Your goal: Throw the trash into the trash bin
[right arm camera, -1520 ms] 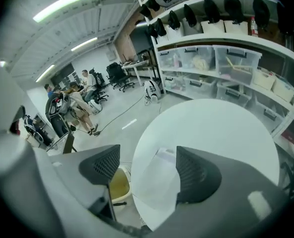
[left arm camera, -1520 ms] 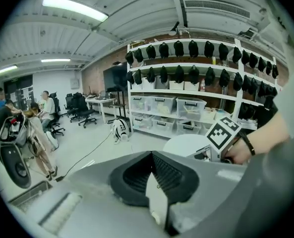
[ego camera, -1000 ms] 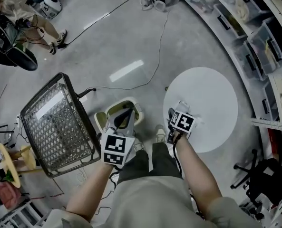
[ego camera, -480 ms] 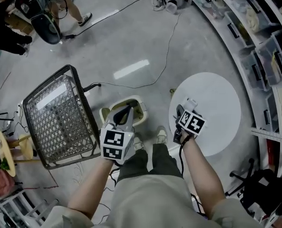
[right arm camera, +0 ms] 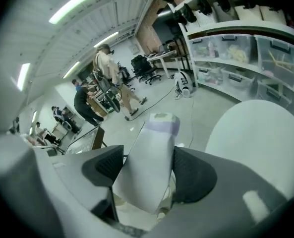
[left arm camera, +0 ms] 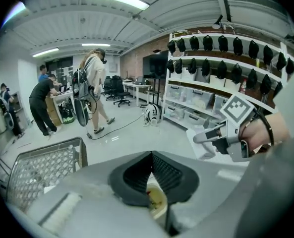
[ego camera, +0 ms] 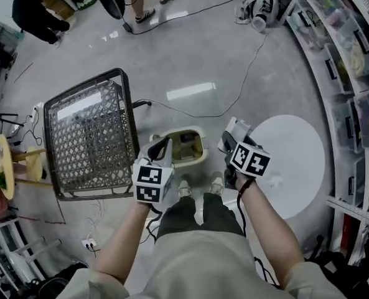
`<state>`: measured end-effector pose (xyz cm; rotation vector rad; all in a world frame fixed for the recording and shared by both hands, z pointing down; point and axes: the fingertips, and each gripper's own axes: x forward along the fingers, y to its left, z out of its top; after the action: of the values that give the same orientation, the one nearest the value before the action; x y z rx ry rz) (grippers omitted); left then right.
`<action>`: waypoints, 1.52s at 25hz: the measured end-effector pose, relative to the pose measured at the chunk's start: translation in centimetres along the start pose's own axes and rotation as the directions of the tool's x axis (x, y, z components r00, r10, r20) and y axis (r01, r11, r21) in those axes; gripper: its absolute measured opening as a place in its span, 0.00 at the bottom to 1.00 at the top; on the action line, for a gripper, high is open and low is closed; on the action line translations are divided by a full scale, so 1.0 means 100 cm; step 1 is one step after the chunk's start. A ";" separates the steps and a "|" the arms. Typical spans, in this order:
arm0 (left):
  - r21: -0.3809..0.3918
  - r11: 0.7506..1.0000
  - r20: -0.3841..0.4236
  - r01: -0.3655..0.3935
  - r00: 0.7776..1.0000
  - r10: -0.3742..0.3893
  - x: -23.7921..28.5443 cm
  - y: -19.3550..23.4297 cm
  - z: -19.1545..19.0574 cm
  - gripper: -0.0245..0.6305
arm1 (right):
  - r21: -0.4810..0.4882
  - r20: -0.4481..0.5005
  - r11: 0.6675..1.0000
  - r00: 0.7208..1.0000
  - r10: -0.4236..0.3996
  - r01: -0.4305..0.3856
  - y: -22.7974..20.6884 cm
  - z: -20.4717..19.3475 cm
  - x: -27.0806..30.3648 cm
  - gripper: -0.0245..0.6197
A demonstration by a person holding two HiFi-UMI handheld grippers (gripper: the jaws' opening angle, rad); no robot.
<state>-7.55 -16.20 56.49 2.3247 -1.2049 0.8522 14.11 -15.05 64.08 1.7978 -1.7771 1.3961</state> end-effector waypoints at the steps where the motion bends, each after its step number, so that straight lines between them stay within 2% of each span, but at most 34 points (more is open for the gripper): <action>1: -0.012 1.000 -0.013 -0.014 1.000 0.014 -0.001 0.007 -0.007 0.04 | -0.033 -0.014 0.999 1.000 0.018 -0.018 0.012 -0.002 0.008 0.52; 5: -0.061 0.996 -0.066 -0.071 0.996 0.067 0.002 0.032 -0.046 0.04 | -0.142 -0.103 0.987 0.993 0.063 -0.077 0.046 -0.024 0.039 0.52; 10: -0.134 0.985 -0.115 -0.106 0.989 0.091 0.012 0.052 -0.093 0.04 | -0.264 -0.207 0.955 0.975 0.083 -0.137 0.068 -0.062 0.076 0.51; 16: -0.166 0.983 -0.119 -0.081 0.991 0.061 0.034 0.048 -0.122 0.04 | -0.359 -0.301 0.915 0.951 0.076 -0.186 0.072 -0.115 0.130 0.50; 23: -0.230 0.971 -0.143 -0.062 0.989 0.029 0.070 0.029 -0.164 0.04 | -0.403 -0.378 0.893 0.925 0.037 -0.200 0.054 -0.179 0.196 0.50; 26: -0.258 0.964 -0.173 -0.068 0.985 0.024 0.085 0.027 -0.190 0.04 | -0.420 -0.405 0.886 0.914 0.010 -0.196 0.041 -0.205 0.220 0.45; 33: -0.244 0.969 -0.181 -0.027 0.983 -0.018 0.122 0.024 -0.225 0.04 | -0.421 -0.451 0.886 0.892 -0.017 -0.196 0.008 -0.251 0.274 0.46; 38: -0.248 0.969 -0.183 -0.012 0.982 -0.035 0.124 0.019 -0.238 0.04 | -0.411 -0.472 0.888 0.881 -0.015 -0.205 0.001 -0.271 0.279 0.53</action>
<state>-11.59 -10.86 82.52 2.0039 -1.1454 0.8418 -3.57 -12.65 98.59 1.0385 -1.7511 1.1841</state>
